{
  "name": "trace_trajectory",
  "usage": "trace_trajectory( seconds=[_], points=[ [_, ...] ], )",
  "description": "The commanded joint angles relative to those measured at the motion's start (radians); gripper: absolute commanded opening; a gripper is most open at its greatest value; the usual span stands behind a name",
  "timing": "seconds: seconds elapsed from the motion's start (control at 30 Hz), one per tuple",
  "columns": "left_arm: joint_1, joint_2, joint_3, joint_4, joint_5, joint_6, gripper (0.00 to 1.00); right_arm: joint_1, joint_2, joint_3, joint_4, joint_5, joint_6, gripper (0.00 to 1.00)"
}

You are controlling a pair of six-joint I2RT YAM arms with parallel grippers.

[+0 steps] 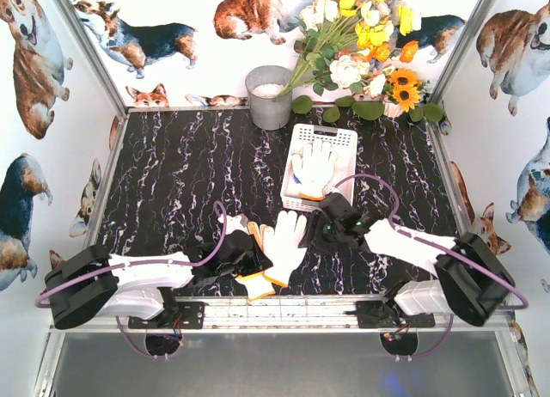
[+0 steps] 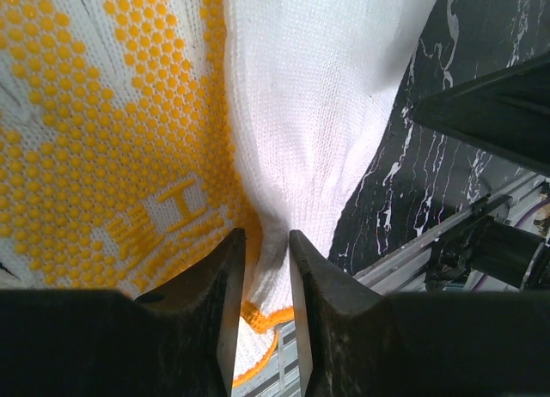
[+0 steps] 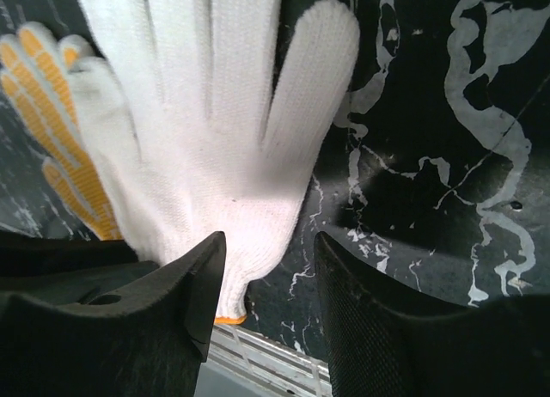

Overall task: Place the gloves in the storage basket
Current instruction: Pair the glove with the glove.

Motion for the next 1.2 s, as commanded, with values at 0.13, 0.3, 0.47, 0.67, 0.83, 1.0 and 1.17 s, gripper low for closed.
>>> trace_trajectory(
  seconds=[0.13, 0.3, 0.47, 0.67, 0.83, 1.0, 1.17],
  points=[
    [0.016, 0.001, 0.011, 0.008, 0.025, 0.009, 0.18, -0.004, 0.087, 0.04, 0.079, 0.008, -0.008, 0.46],
    [0.024, 0.01, -0.007, 0.023, 0.032, 0.001, 0.18, -0.007, 0.145, 0.054, 0.1, -0.001, -0.01, 0.42],
    [0.029, 0.02, -0.002, 0.046, 0.042, 0.014, 0.18, -0.006, 0.174, 0.058, 0.101, 0.008, -0.018, 0.34],
    [0.029, 0.04, 0.022, 0.053, 0.07, 0.053, 0.07, -0.007, 0.19, 0.05, 0.109, 0.011, -0.039, 0.12],
    [0.029, 0.027, 0.032, 0.03, 0.077, 0.068, 0.0, -0.005, 0.167, 0.042, 0.123, 0.004, -0.047, 0.0],
    [0.03, -0.036, 0.035, -0.014, 0.075, 0.094, 0.0, -0.005, 0.1, 0.049, 0.132, -0.03, -0.056, 0.0],
    [0.033, -0.093, 0.038, -0.062, 0.086, 0.104, 0.0, -0.005, 0.089, 0.107, 0.09, -0.066, -0.077, 0.0]
  ],
)
